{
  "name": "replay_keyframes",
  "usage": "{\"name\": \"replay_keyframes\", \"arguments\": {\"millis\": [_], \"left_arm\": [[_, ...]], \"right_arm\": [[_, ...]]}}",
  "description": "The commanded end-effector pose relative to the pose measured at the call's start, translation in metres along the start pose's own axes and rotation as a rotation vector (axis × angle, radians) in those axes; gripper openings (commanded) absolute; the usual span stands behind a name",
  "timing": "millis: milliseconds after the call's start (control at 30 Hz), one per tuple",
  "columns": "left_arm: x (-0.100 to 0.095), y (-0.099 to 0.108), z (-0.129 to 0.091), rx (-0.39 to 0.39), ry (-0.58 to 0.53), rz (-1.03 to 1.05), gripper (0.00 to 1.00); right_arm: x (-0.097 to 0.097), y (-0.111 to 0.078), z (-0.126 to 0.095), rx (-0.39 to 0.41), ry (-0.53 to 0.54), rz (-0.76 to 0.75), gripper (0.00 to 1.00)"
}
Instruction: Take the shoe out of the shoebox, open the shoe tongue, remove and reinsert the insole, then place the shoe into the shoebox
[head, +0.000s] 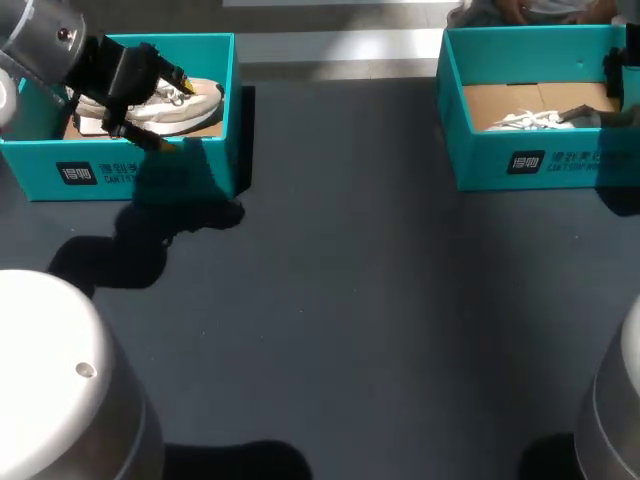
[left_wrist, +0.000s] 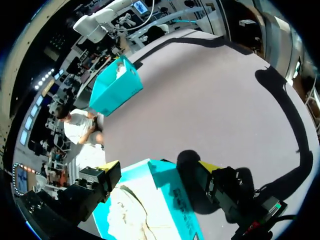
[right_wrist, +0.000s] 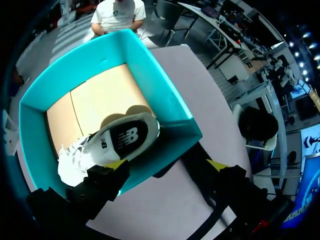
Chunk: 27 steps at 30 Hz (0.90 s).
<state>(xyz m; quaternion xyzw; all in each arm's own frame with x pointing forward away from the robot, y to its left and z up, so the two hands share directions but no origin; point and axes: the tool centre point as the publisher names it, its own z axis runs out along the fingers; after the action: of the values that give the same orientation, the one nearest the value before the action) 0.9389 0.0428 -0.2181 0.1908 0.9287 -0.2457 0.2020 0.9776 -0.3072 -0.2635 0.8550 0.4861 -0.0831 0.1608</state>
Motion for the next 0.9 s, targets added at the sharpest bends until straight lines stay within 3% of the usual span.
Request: {"name": "replay_keyframes", "arguments": {"millis": [33,67,133,267,300,733,767,800,900], "left_arm": [[-0.024,0.027,-0.013,-0.039,0.054,-0.056,1.0],[-0.028,0.036,-0.017,-0.036,0.064,-0.069,1.0],[-0.037,0.06,-0.023,-0.107,0.076,-0.034,1.0],[-0.043,0.084,-0.039,-0.153,0.165,0.052,1.0],[-0.045,0.089,-0.042,-0.201,0.192,0.062,1.0],[-0.045,0.089,-0.042,-0.201,0.192,0.062,1.0],[-0.044,0.087,-0.041,-0.183,0.223,0.15,1.0],[-0.048,0.094,-0.044,-0.157,0.204,0.166,1.0],[-0.058,0.115,-0.045,-0.108,0.303,0.298,1.0]], "right_arm": [[0.0,0.0,0.0,-0.001,0.001,0.0,1.0],[0.0,0.0,0.0,-0.001,0.001,0.0,1.0],[0.0,0.0,0.0,-0.001,0.001,0.0,1.0],[0.0,0.0,0.0,-0.001,0.001,0.0,1.0],[0.0,0.0,0.0,-0.001,0.001,0.0,1.0],[0.0,0.0,0.0,-0.001,0.001,0.0,1.0],[0.0,0.0,0.0,-0.001,0.001,0.0,1.0],[0.0,0.0,0.0,-0.001,0.001,0.0,1.0],[0.0,0.0,0.0,-0.001,0.001,0.0,1.0]]}}
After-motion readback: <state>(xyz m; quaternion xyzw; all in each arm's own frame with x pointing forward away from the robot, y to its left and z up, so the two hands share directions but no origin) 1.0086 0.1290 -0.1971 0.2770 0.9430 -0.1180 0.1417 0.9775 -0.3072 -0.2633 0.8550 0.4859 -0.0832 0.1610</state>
